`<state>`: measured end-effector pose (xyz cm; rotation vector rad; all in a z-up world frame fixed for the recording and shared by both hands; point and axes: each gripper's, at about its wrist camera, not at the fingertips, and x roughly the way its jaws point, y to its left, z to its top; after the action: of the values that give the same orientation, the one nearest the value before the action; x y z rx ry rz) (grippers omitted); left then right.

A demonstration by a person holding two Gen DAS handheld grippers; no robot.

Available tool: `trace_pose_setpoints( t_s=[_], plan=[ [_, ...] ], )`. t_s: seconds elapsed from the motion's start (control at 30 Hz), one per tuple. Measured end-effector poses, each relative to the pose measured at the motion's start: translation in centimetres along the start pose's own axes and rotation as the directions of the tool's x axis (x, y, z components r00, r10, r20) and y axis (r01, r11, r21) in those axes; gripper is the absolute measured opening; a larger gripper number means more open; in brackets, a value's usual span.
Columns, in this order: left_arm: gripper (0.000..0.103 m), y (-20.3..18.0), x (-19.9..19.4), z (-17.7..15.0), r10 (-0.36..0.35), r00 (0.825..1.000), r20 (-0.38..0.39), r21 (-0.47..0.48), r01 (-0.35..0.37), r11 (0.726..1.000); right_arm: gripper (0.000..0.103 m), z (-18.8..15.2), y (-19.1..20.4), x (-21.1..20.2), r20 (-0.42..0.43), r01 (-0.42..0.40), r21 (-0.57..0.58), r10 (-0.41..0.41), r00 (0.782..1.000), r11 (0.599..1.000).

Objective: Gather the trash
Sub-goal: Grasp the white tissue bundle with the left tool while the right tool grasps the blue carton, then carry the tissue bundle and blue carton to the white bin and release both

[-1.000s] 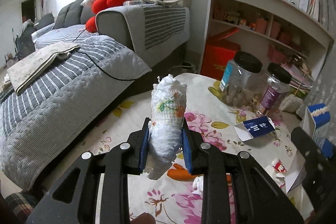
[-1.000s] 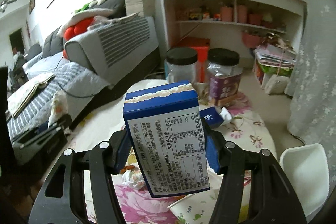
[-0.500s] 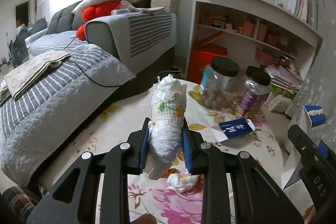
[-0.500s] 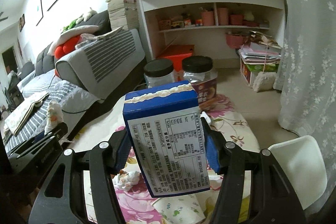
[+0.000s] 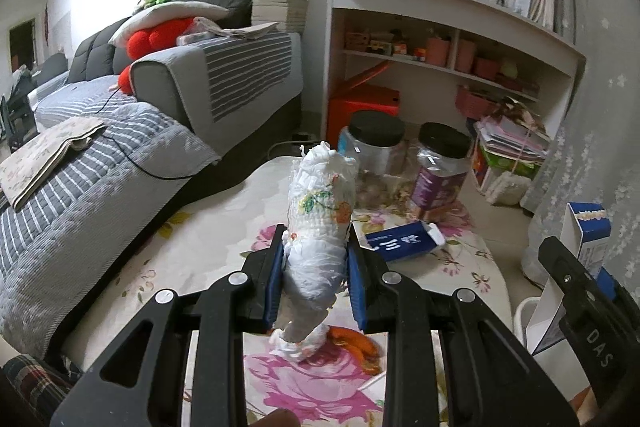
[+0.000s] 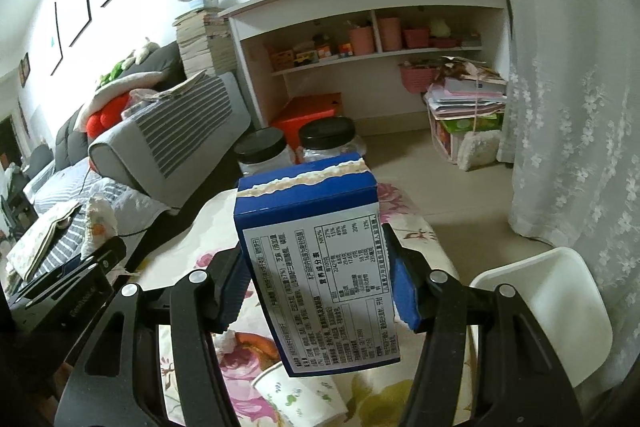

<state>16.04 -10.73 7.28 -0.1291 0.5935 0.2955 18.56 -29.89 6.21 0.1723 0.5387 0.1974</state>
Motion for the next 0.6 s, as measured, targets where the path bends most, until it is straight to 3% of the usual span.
trace_pose_setpoints(
  t_s=[0.6],
  plan=[
    [0.028,-8.7,-1.6,-0.6,-0.118,0.993,-0.01,0.101,0.119,0.988,0.057,0.2,-7.6,-2.8,0.013,0.104,0.093,-0.106,0.994,0.99]
  ],
)
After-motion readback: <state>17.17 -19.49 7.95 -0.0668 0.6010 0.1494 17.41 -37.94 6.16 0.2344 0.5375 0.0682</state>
